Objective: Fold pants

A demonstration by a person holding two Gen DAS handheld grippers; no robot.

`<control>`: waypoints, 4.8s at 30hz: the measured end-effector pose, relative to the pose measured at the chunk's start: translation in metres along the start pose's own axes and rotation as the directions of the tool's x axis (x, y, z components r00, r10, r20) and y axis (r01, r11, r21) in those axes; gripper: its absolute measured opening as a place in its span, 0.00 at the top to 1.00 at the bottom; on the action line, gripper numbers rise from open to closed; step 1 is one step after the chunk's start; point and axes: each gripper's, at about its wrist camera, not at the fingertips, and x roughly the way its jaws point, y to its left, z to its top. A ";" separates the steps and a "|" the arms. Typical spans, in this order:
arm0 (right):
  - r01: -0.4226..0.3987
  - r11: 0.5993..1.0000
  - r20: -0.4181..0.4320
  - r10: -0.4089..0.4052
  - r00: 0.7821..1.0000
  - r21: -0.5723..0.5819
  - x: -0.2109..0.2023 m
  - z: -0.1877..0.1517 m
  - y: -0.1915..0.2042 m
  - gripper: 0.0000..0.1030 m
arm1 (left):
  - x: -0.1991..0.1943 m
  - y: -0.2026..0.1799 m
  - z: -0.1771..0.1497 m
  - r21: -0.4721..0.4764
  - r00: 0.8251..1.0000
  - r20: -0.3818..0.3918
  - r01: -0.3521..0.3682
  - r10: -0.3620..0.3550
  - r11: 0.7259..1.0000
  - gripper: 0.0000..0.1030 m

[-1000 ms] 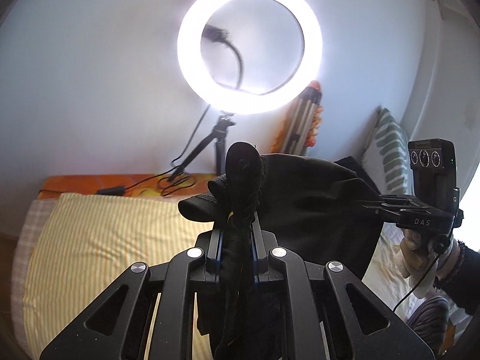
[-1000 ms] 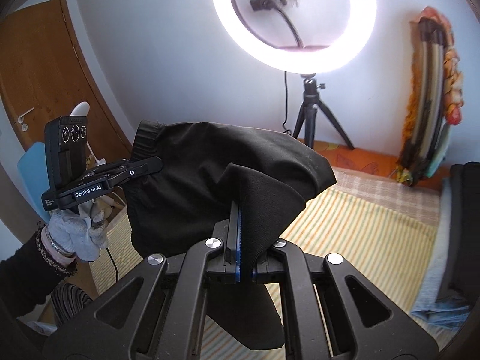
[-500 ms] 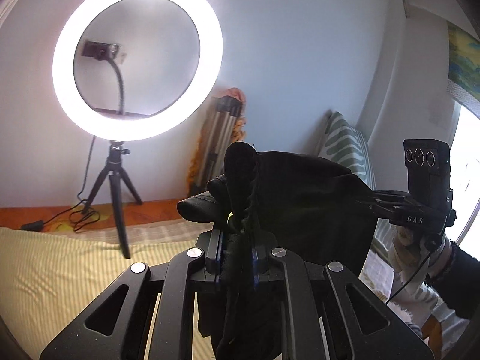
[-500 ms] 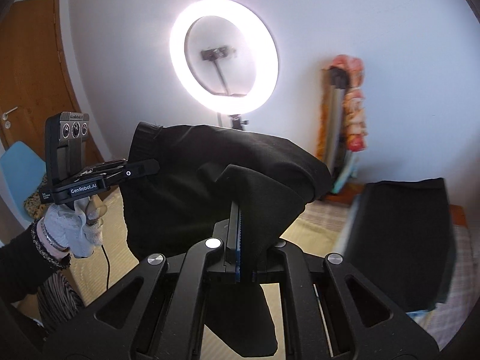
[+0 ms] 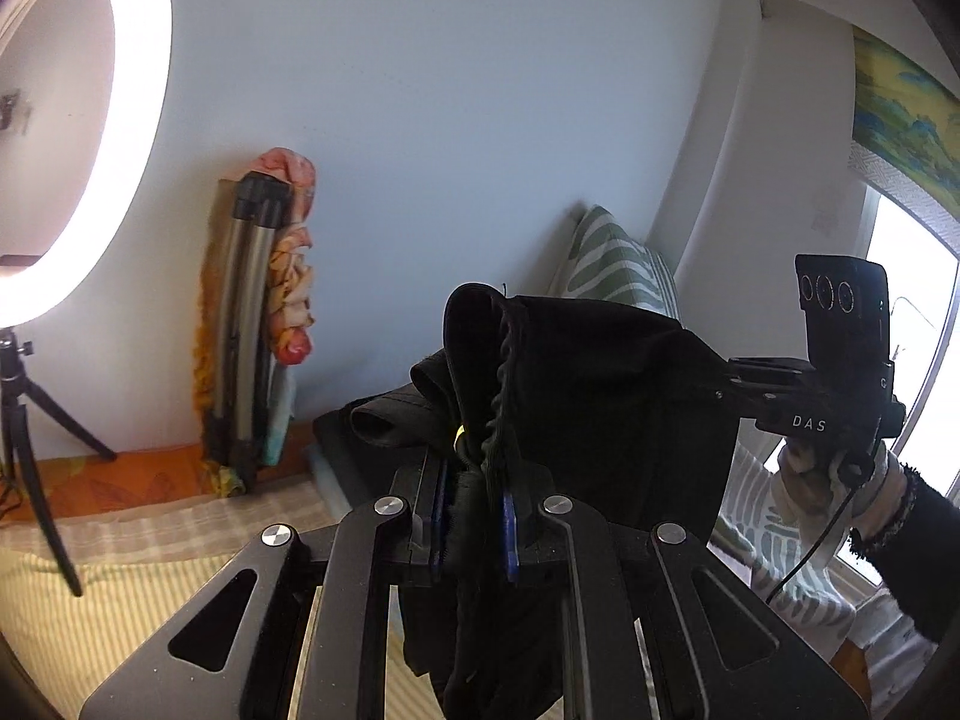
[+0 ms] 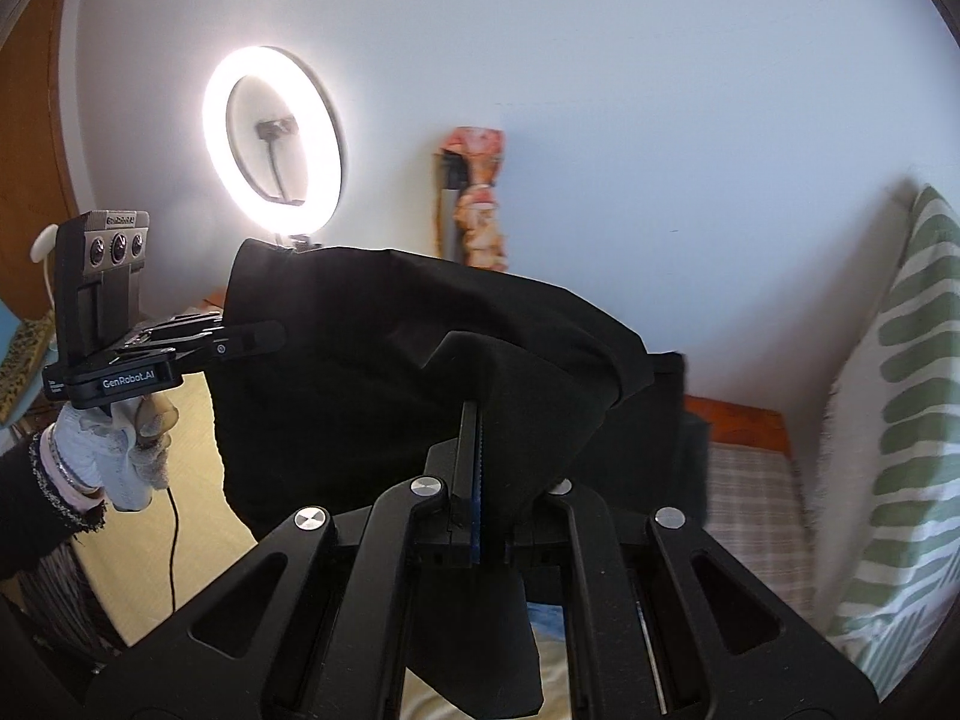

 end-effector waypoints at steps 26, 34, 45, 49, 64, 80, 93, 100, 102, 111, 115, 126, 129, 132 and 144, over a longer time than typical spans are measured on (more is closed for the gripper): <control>-0.231 0.796 -0.043 0.306 0.951 0.559 0.140 -0.046 -0.202 0.47 | 0.171 0.058 -0.026 -0.035 0.983 -0.136 -0.131 0.125 0.991 0.87; -0.136 0.750 -0.086 0.249 0.965 0.647 0.176 -0.039 -0.210 0.80 | 0.167 0.058 -0.029 -0.033 0.986 -0.122 -0.122 0.117 0.992 0.87; -0.013 0.931 -0.130 0.065 0.989 0.365 0.199 0.004 -0.176 0.88 | 0.174 0.091 -0.035 -0.083 0.958 -0.161 -0.252 0.236 0.964 0.78; 0.087 0.915 -0.188 -0.013 0.982 0.393 0.208 -0.005 -0.185 0.64 | 0.171 0.097 -0.032 -0.072 0.938 -0.165 -0.320 0.305 0.945 0.56; 0.203 0.908 -0.148 -0.159 0.976 0.366 0.139 -0.010 -0.154 0.45 | 0.091 0.093 -0.016 -0.080 0.945 -0.156 -0.303 0.288 0.950 0.43; 0.287 0.925 -0.061 -0.281 0.958 0.247 0.028 -0.026 -0.029 0.25 | -0.009 0.012 -0.025 -0.002 0.943 -0.140 -0.305 0.302 0.952 0.21; 0.310 0.932 -0.043 -0.308 0.951 0.189 -0.005 -0.053 0.090 0.20 | -0.100 -0.032 -0.060 0.057 0.931 -0.122 -0.338 0.343 0.939 0.19; 0.285 0.935 -0.011 -0.289 0.957 0.211 -0.017 -0.069 0.130 0.19 | -0.127 -0.043 -0.081 0.094 0.924 -0.111 -0.357 0.366 0.929 0.17; 0.278 0.935 -0.002 -0.285 0.959 0.222 -0.018 -0.074 0.138 0.18 | -0.131 -0.047 -0.085 0.108 0.921 -0.098 -0.368 0.378 0.924 0.14; 0.268 0.931 0.018 -0.281 0.959 0.249 -0.011 -0.089 0.145 0.09 | -0.128 -0.055 -0.103 0.157 0.911 -0.076 -0.390 0.405 0.907 0.03; 0.290 0.924 0.025 -0.305 0.952 0.251 -0.009 -0.095 0.141 0.05 | -0.123 -0.052 -0.106 0.147 0.911 -0.102 -0.384 0.400 0.912 0.03; 0.314 0.925 0.034 -0.329 0.944 0.215 -0.007 -0.105 0.140 0.01 | -0.124 -0.042 -0.111 0.153 0.891 -0.124 -0.418 0.437 0.895 0.03; 0.320 0.926 0.024 -0.331 0.943 0.201 -0.004 -0.107 0.140 0.01 | -0.124 -0.044 -0.112 0.162 0.887 -0.125 -0.425 0.445 0.891 0.03; 0.320 0.927 0.022 -0.330 0.944 0.196 -0.003 -0.108 0.140 0.01 | -0.124 -0.045 -0.112 0.172 0.885 -0.122 -0.426 0.448 0.888 0.03; 0.318 0.929 0.005 -0.325 0.946 0.193 0.004 -0.110 0.140 0.01 | -0.123 -0.043 -0.113 0.189 0.858 -0.134 -0.469 0.495 0.863 0.03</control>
